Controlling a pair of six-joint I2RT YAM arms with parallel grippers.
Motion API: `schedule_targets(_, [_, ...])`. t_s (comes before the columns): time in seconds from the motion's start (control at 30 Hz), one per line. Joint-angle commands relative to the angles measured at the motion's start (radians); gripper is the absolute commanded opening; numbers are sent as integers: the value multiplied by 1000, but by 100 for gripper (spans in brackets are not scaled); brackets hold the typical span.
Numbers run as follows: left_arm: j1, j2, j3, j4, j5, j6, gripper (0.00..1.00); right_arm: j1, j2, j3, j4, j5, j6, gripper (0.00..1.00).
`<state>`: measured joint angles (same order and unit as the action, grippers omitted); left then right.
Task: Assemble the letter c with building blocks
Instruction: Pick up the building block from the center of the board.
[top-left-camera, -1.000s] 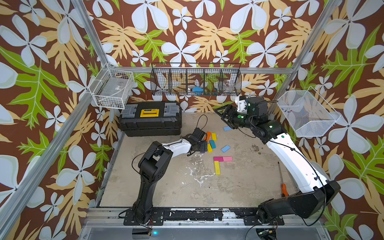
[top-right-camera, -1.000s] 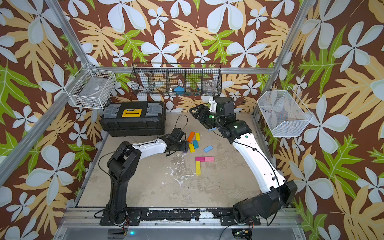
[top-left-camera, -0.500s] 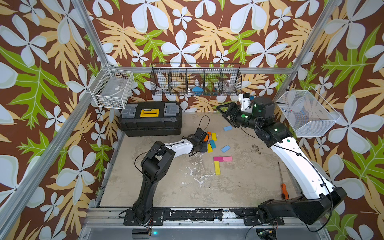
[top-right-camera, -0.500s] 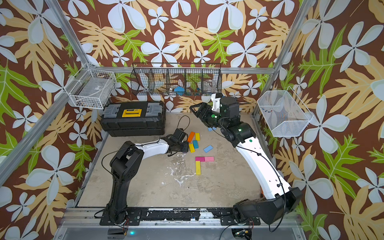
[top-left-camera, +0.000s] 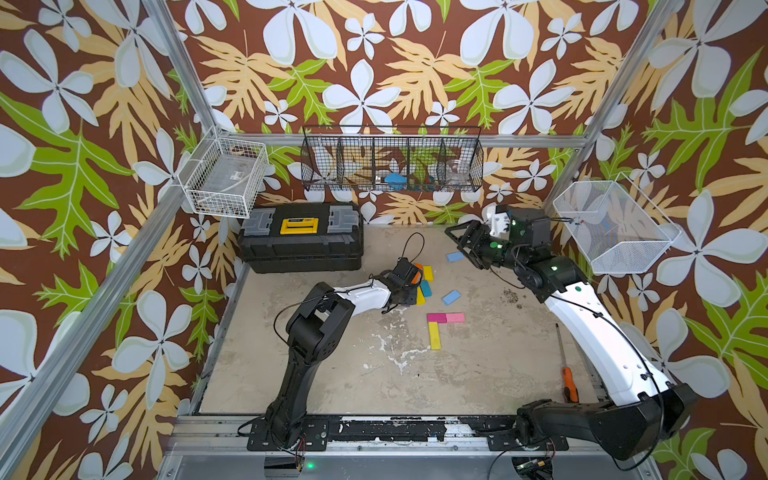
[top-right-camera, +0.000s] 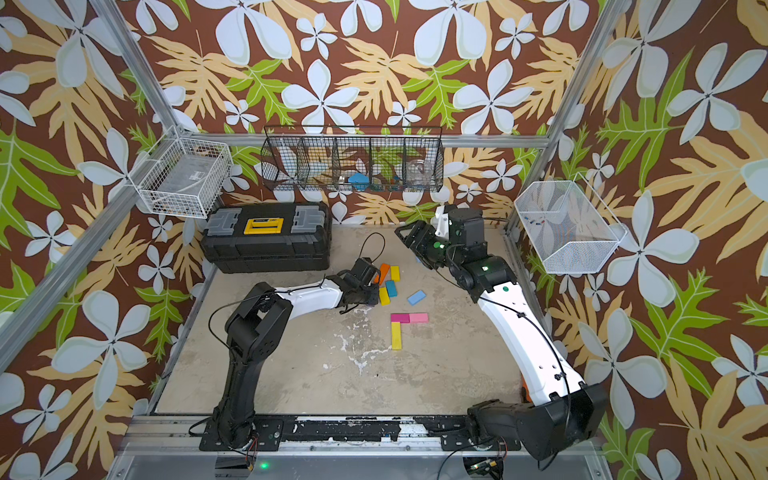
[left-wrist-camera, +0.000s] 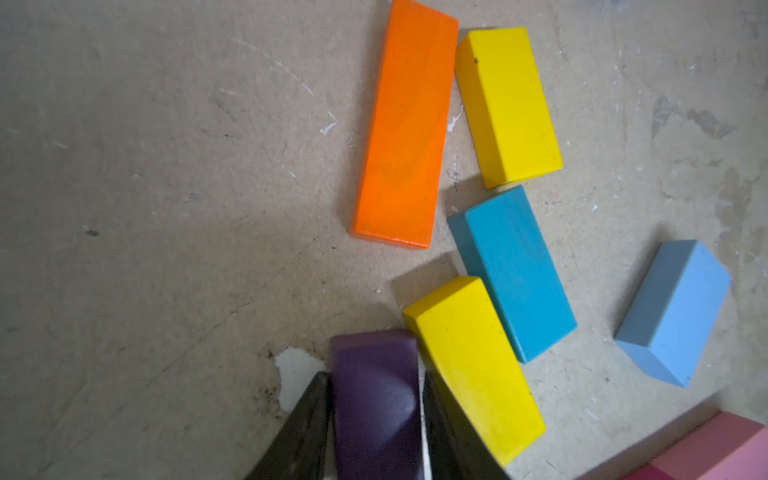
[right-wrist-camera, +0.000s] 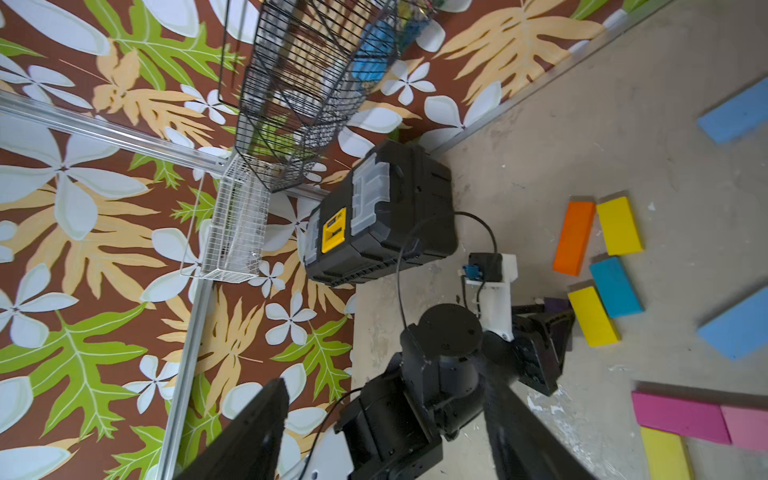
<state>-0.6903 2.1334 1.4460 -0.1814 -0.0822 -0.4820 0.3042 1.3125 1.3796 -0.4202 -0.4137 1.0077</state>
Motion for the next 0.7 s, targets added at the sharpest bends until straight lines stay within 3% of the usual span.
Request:
schedule_targets(0.0, [-3,1,-15,-64,-22,28,29,-2,-29,-53,-30,46,-30,75])
schedule_targets(0.17, [-3,-42,-27,-84,-47,57,1,-5,-92,-161,-65,105,-70,75])
schedule_targets(0.33, [-3,-156,-60,-93,-63,116,0,-7,-168,-315,-62,143,-79,75])
schedule_targets(0.53, [-15,-334,-159,-96,85,215,0,-7,-254,-476,-58,191,-112,75])
schedule_targets(0.67, [-86,-436,-234,-106,128,299,0,-26,-303,-558,-76,239,-145,75])
